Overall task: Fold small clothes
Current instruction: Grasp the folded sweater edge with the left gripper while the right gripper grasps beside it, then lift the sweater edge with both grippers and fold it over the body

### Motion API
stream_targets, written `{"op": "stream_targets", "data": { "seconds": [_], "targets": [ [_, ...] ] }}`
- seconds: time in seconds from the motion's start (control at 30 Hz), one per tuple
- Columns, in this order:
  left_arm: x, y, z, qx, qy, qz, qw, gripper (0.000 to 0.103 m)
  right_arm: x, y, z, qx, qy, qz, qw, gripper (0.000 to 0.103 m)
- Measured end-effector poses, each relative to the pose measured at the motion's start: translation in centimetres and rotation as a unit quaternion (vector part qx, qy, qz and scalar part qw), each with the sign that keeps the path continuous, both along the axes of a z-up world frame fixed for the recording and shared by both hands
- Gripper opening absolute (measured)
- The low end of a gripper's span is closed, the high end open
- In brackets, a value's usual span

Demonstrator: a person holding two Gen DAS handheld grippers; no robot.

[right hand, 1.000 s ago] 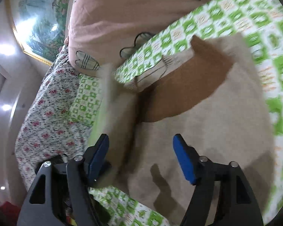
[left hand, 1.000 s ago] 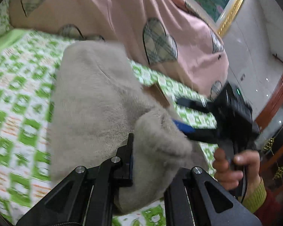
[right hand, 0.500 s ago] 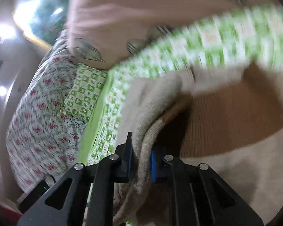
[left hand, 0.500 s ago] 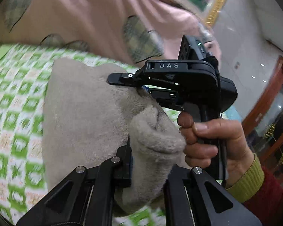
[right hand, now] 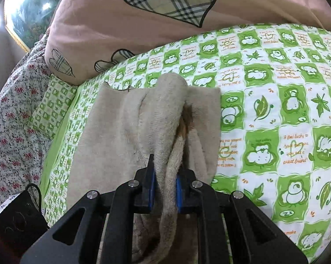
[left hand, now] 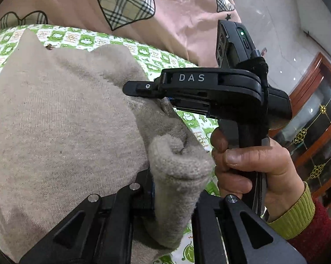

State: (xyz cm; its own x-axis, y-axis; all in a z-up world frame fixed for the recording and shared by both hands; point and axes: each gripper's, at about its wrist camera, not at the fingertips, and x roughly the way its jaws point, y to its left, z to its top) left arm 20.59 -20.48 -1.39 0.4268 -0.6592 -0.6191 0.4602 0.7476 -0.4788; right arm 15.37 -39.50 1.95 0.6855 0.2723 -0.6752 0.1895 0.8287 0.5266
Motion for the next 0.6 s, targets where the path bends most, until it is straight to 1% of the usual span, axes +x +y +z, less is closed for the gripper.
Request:
{"op": "stream_targets", "data": {
  "seconds": [0.13, 0.17, 0.23, 0.3, 0.33, 0.37, 0.4, 0.43, 0.47, 0.5, 0.53, 0.57, 0.6],
  "targets": [
    [0.0, -0.2, -0.7, 0.006, 0.006, -0.002, 1.0000, 0.009, 0.5, 0.1, -0.4, -0.007, 0.008, 0.004, 1.000, 0.016],
    [-0.3, -0.1, -0.7, 0.006, 0.009, -0.002, 0.9999, 0.013, 0.4, 0.0, -0.6, -0.007, 0.008, 0.005, 1.000, 0.016],
    [-0.7, 0.1, -0.6, 0.005, 0.014, -0.006, 0.9999, 0.016, 0.1, -0.1, -0.8, -0.004, 0.006, 0.000, 1.000, 0.016],
    [-1.3, 0.4, 0.0, 0.011, 0.018, -0.014, 0.9997, 0.021, -0.4, -0.2, -1.0, -0.006, 0.005, -0.009, 1.000, 0.018],
    [-1.9, 0.8, 0.3, 0.011, 0.022, -0.019, 0.9995, 0.025, -0.9, -0.3, -0.9, -0.018, 0.006, -0.019, 1.000, 0.021],
    [-2.6, 1.3, 0.7, 0.010, 0.023, -0.023, 0.9994, 0.027, -1.3, -0.3, -0.7, -0.036, 0.010, -0.030, 0.999, 0.022],
    [-3.3, 1.9, 1.1, 0.008, 0.020, -0.028, 0.9994, 0.028, -1.9, -0.4, -0.2, -0.071, 0.021, -0.052, 0.996, 0.024],
    [-4.2, 2.9, 1.7, 0.006, 0.013, -0.034, 0.9993, 0.033, -2.3, -0.5, 0.1, -0.089, 0.027, -0.066, 0.993, 0.027],
    [-4.9, 3.8, 2.3, 0.007, 0.006, -0.033, 0.9994, 0.042, -3.0, -0.7, 0.6, -0.106, 0.034, -0.084, 0.990, 0.027],
    [-5.6, 5.0, 2.8, 0.009, -0.001, -0.026, 0.9996, 0.047, -3.7, -1.1, 0.9, -0.122, 0.043, -0.102, 0.986, 0.027],
    [-5.9, 6.4, 3.2, 0.009, -0.006, -0.013, 0.9999, 0.055, -4.3, -1.4, 1.2, -0.121, 0.044, -0.110, 0.986, 0.032],
    [-6.0, 7.6, 3.5, 0.007, -0.008, 0.001, 0.9999, 0.057, -5.0, -1.9, 1.4, -0.100, 0.033, -0.111, 0.988, 0.033],
    [-5.8, 9.0, 3.7, 0.006, -0.007, 0.019, 0.9998, 0.057, -5.7, -2.2, 1.7, -0.067, 0.014, -0.104, 0.992, 0.042]
  ]
}}
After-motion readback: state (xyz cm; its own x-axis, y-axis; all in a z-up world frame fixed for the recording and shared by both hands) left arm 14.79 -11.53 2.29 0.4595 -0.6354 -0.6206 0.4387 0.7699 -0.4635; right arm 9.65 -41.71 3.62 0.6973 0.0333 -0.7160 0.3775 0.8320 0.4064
